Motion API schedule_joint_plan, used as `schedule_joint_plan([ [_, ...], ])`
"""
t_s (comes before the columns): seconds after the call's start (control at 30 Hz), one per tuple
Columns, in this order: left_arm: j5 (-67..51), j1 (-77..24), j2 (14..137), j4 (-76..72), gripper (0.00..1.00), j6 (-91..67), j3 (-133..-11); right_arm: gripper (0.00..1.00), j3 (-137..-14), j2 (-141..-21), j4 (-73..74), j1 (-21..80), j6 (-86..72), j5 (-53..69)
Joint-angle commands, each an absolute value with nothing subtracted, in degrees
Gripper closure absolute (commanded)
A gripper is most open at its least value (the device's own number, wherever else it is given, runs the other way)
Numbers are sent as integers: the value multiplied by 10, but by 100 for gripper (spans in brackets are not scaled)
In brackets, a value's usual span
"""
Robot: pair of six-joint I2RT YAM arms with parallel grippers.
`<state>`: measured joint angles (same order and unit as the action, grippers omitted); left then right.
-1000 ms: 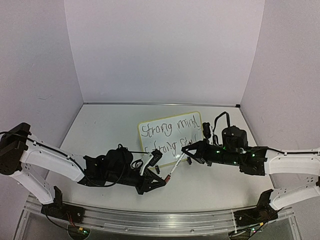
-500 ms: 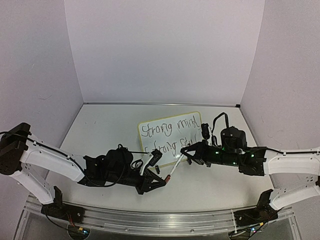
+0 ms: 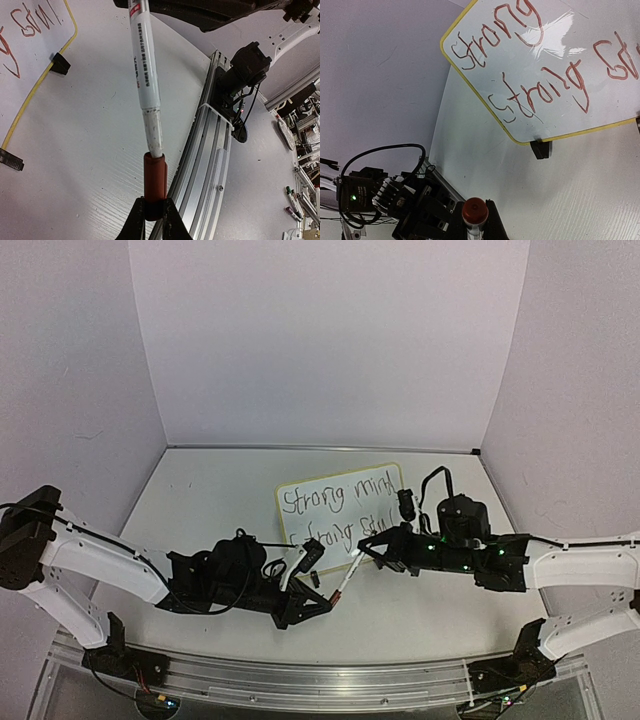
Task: Write a sentence on the whiteboard
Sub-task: Insert the whiteboard marker without the cap into the pen cap.
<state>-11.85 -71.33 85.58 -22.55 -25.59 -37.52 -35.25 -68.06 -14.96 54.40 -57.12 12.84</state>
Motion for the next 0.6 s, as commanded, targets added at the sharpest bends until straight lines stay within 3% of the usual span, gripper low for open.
schedule_joint_plan([
  [0.0,-105,-715,850,-245,100,-269,-403,100,-383,-689,-171,555,-552,142],
  [0.57,-92,-715,851,-330,100,-324,-399,100,-395,-720,-197,600,-462,170],
])
